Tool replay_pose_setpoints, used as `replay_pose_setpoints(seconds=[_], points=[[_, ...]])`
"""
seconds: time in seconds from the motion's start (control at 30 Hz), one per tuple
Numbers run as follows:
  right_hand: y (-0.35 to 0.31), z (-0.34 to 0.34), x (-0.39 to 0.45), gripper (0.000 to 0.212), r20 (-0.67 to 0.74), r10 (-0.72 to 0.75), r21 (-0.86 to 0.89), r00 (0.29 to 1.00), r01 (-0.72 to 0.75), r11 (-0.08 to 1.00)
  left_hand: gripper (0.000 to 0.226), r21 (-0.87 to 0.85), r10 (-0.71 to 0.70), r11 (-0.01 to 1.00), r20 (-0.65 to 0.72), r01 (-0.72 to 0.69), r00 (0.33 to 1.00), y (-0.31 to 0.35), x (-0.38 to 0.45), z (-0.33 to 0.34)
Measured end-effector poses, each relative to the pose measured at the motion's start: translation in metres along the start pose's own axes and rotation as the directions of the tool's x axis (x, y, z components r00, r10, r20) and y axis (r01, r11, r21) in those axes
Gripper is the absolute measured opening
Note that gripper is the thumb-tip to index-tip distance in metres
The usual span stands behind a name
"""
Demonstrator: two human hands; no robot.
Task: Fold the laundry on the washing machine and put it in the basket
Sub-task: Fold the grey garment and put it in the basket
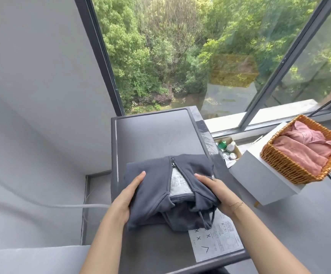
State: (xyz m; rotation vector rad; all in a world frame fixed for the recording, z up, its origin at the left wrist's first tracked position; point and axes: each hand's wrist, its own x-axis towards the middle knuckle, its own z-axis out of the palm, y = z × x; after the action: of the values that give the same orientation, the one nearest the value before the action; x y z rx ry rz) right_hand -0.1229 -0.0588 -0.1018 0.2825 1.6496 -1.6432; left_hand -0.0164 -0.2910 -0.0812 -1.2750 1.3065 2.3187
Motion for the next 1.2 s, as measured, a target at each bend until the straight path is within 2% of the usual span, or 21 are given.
replay_pose_setpoints(seconds=[0.07, 0.17, 0.23, 0.37, 0.47, 0.57, 0.73, 0.9, 1.2], points=[[0.005, -0.008, -0.016, 0.039, -0.063, -0.03, 0.019, 0.998, 0.031, 0.999, 0.048, 0.033, -0.004, 0.999, 0.054, 0.002, 0.999, 0.0, 0.001, 0.01], [0.01, -0.022, -0.038, 0.037, -0.198, -0.068, 0.123, 0.978, 0.094, 0.988, 0.077, 0.167, -0.004, 0.986, 0.115, -0.015, 0.993, 0.003, 0.01, 0.028], [0.016, -0.041, -0.056, 0.031, -0.283, -0.084, 0.195, 0.956, 0.143, 0.97, 0.084, 0.274, -0.023, 0.961, 0.21, -0.036, 0.977, 0.001, 0.015, 0.054], [0.023, -0.081, -0.08, 0.032, -0.375, -0.099, 0.236, 0.922, 0.199, 0.951, 0.071, 0.384, -0.002, 0.918, 0.259, -0.102, 0.966, -0.009, 0.014, 0.102], [0.026, -0.125, -0.094, 0.035, -0.41, -0.104, 0.25, 0.906, 0.222, 0.943, 0.078, 0.445, 0.019, 0.886, 0.249, -0.131, 0.968, -0.026, 0.013, 0.148], [0.023, -0.167, -0.1, 0.038, -0.416, -0.107, 0.255, 0.903, 0.229, 0.939, 0.06, 0.425, 0.056, 0.891, 0.248, -0.16, 0.967, -0.042, 0.005, 0.192], [0.024, -0.277, -0.108, 0.043, -0.447, -0.107, 0.262, 0.888, 0.244, 0.934, 0.078, 0.432, 0.062, 0.888, 0.23, -0.159, 0.971, -0.086, 0.012, 0.299], [0.016, -0.382, -0.117, 0.043, -0.48, -0.102, 0.309, 0.871, 0.277, 0.91, 0.06, 0.451, 0.07, 0.874, 0.249, -0.179, 0.966, -0.12, 0.013, 0.408], [-0.006, -0.495, -0.11, 0.034, -0.527, -0.07, 0.377, 0.847, 0.307, 0.874, 0.037, 0.515, 0.059, 0.829, 0.311, -0.22, 0.949, -0.143, 0.043, 0.536]])
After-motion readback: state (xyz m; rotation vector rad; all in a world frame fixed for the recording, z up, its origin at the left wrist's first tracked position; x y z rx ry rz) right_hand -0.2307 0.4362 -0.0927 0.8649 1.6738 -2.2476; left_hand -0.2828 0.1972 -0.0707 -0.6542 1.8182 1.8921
